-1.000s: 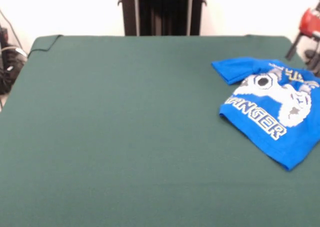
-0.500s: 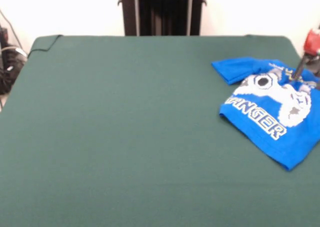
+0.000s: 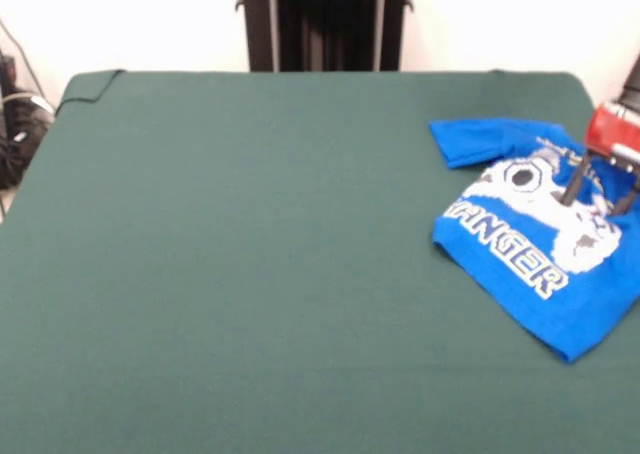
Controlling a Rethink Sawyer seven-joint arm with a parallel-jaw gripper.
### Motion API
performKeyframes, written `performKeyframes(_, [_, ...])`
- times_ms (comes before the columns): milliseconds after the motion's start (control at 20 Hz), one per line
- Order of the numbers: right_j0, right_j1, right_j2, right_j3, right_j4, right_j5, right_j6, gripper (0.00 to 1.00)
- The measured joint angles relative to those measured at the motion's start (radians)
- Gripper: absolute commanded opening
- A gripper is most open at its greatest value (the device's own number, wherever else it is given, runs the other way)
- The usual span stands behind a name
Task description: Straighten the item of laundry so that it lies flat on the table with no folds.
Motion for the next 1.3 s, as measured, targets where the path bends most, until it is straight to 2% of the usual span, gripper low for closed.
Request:
performKeyframes(400, [-0.005,0.078,-0.085,-0.071,0.042,-0.045,0.0,1.0])
performKeyframes(1300, [-0.004,0.145,-0.173,-0.089,0.108,-0.136,0.0,1.0])
